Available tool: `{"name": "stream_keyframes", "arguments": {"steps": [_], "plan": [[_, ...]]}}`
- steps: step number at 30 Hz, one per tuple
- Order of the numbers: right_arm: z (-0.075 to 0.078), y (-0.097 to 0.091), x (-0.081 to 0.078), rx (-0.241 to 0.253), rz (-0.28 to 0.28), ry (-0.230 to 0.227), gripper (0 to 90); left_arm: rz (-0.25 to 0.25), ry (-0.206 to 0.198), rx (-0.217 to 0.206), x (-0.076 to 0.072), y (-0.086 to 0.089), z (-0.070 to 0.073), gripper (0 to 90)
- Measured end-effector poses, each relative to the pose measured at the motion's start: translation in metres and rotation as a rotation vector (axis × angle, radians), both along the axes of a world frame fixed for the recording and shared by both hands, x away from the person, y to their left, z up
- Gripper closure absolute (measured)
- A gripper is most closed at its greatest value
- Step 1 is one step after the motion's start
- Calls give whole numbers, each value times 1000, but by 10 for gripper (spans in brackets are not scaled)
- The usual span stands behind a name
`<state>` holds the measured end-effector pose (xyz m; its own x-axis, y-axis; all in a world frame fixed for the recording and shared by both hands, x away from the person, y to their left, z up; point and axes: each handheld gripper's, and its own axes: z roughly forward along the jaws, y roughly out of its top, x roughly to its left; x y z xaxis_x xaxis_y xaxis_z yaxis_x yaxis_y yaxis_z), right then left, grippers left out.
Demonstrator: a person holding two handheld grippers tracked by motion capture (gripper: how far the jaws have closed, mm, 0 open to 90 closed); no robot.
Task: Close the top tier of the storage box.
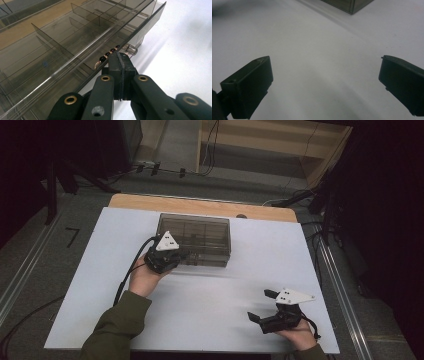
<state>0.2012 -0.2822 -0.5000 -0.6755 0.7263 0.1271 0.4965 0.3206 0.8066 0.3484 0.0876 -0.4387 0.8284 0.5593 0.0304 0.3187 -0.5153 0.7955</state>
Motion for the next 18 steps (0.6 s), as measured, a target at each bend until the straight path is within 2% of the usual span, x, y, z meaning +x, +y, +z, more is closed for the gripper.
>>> {"name": "stream_keyframes", "arguments": {"steps": [7,18], "plan": [[0,0,0,-3,1,0,0,16,-7,-8,5,0,-3,898],[-1,-1,-1,11,4,6,0,42,-8,19,10,0,-9,898]]}}
